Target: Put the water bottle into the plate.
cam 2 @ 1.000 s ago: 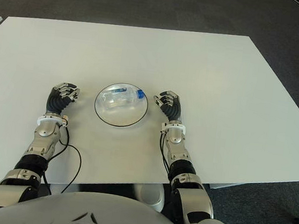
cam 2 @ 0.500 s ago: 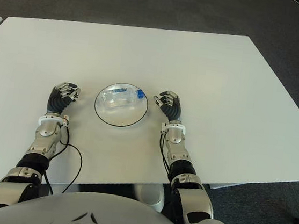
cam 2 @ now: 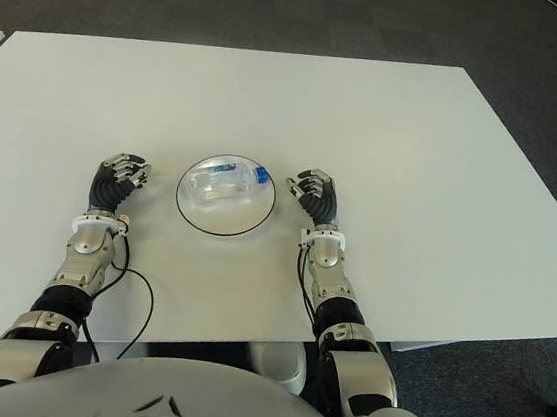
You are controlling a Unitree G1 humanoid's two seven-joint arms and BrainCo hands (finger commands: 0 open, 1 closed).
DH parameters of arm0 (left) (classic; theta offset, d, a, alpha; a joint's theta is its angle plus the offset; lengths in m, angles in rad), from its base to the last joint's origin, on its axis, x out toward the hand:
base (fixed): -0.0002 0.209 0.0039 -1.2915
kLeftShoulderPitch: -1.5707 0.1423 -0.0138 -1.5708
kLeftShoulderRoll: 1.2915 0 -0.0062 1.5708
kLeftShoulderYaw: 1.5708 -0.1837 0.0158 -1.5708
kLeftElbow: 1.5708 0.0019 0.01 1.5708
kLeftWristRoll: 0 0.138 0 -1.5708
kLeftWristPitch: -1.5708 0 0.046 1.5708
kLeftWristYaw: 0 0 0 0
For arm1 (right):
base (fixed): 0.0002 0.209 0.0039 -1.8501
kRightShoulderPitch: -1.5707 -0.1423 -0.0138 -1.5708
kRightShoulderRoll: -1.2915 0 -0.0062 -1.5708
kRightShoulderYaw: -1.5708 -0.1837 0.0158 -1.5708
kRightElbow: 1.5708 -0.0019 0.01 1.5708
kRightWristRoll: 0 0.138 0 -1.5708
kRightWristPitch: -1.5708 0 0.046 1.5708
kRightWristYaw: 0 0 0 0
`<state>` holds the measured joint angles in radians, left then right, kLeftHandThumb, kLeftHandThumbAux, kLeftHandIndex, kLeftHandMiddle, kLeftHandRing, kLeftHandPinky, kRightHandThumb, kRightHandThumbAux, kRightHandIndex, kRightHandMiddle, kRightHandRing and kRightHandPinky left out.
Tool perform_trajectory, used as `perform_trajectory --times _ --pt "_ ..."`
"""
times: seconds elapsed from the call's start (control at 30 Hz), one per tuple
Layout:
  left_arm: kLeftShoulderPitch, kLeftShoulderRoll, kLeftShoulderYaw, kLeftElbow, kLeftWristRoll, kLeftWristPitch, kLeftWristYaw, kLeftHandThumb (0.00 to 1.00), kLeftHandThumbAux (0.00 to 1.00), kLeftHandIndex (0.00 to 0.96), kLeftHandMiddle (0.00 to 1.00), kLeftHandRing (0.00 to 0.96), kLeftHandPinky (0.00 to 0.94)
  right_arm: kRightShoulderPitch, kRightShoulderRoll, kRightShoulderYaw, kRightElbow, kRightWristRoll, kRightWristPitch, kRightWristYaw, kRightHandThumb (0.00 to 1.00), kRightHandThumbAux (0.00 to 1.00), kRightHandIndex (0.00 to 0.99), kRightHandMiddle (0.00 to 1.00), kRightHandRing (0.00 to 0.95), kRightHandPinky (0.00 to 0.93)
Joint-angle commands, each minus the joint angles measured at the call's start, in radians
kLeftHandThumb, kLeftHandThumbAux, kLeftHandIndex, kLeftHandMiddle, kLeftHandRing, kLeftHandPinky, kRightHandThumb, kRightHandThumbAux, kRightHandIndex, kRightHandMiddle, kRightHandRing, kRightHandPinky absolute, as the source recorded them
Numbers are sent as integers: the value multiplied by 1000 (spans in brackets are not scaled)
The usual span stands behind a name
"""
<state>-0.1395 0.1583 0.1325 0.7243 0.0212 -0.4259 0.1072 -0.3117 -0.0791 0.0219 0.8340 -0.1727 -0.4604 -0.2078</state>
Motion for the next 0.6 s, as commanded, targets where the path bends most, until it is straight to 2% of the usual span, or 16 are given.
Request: perform_trajectory --times 0.03,0.6 --pt "37 -23 -21 28 -1 53 -33 707 714 432 583 571 539 23 7 2 10 3 28 6 707 730 434 613 614 616" --pt "45 -25 -40 12 11 73 -37 705 715 432 577 565 546 26 10 3 3 -1 36 -4 706 730 434 610 613 616"
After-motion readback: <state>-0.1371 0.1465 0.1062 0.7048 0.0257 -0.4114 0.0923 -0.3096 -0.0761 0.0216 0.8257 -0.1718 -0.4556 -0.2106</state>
